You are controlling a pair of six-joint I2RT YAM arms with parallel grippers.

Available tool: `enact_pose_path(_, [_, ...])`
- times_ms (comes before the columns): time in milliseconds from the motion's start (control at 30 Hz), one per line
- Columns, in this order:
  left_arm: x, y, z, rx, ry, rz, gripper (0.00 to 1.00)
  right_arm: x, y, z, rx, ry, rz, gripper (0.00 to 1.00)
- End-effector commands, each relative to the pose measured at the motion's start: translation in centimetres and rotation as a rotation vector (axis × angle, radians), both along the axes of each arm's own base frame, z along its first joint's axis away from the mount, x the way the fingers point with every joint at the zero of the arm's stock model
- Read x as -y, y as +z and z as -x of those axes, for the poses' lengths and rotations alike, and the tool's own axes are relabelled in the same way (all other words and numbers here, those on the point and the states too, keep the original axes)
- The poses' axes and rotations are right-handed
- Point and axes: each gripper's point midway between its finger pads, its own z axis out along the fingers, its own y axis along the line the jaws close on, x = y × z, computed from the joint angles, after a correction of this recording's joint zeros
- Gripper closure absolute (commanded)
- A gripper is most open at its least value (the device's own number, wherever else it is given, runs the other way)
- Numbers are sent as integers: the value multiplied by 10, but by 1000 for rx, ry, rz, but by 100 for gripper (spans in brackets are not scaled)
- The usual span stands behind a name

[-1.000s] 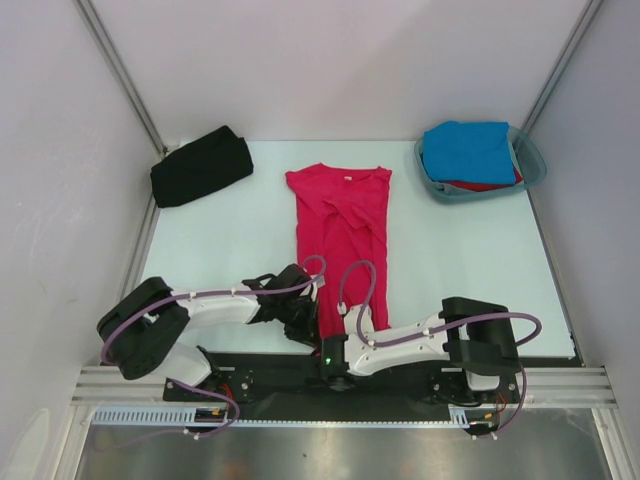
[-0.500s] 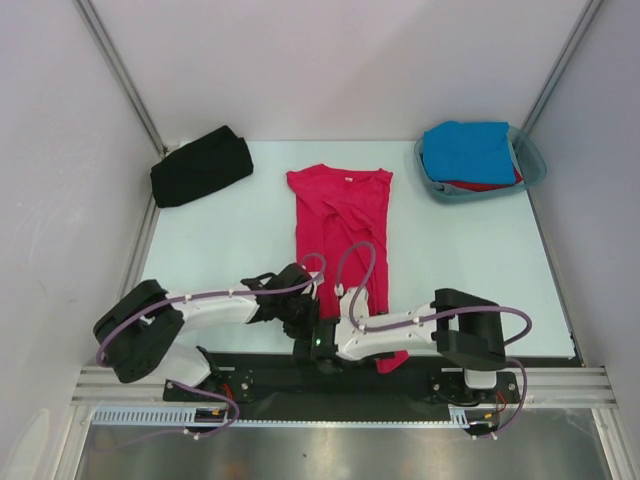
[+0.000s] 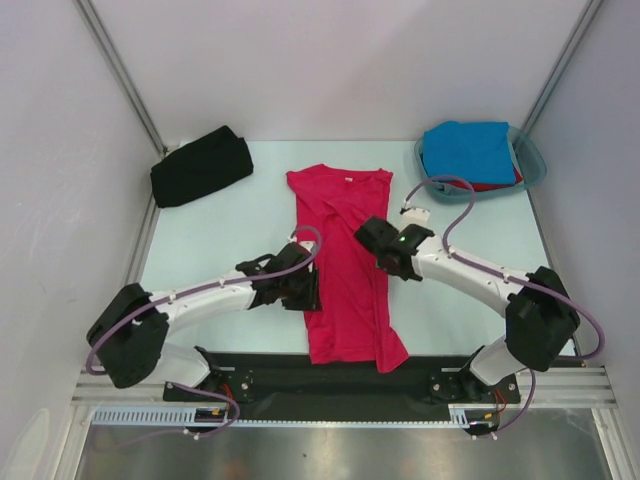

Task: Fold and stack the t-shirts
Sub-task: Fold the tshirt

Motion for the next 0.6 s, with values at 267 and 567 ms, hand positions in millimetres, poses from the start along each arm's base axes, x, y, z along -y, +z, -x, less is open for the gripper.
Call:
enact_pose_path(267, [18,9,-35,2,-39,33,58,-42,12,-60,35,242,-369,40])
enact_pose_path(567, [20,-6,-10,-91,-40,96,60,-29,6,-39,7,234,-355,39])
